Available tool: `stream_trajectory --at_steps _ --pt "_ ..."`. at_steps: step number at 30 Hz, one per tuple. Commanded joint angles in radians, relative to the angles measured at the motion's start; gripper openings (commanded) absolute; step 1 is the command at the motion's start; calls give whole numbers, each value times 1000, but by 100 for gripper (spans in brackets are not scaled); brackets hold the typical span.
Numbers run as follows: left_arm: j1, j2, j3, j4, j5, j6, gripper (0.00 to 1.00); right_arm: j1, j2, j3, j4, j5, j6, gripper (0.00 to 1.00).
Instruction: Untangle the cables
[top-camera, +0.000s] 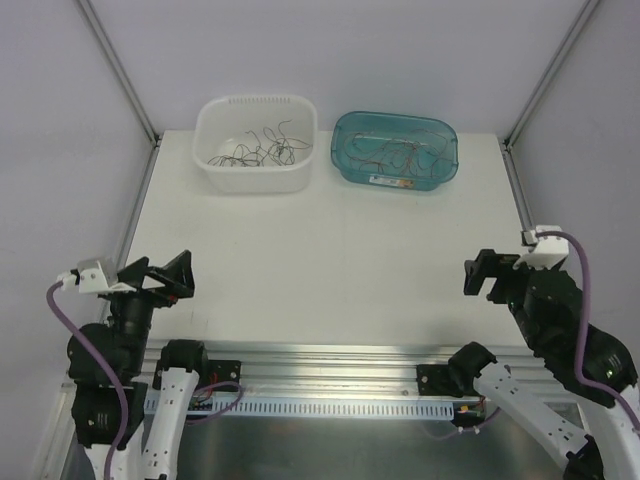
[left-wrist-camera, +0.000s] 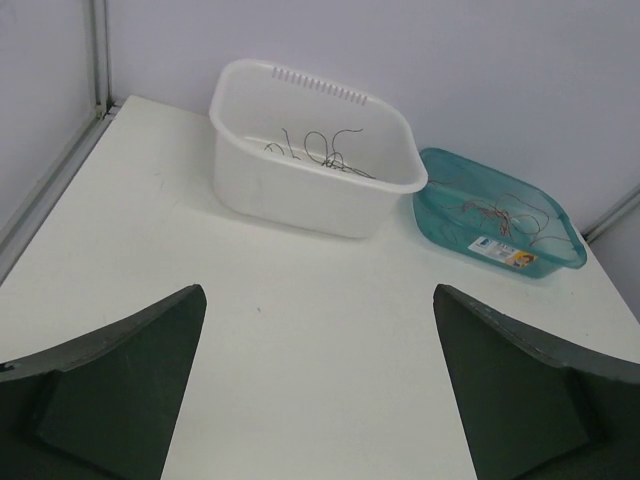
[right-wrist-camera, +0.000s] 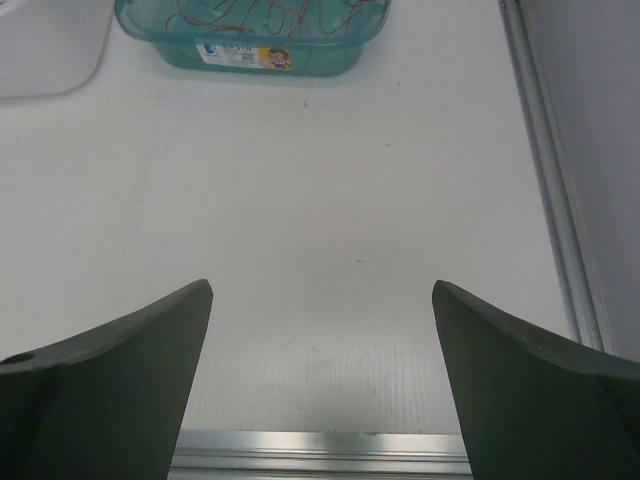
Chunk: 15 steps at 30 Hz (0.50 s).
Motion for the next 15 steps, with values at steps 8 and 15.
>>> stream_trajectory --at_steps 8,15 --pt "2 -256 -11 -228 -135 -33 99 3 -380 -176 -18 213 -18 97" --pt "2 -313 -1 -247 -152 -39 99 4 -559 -235 -1 290 17 97"
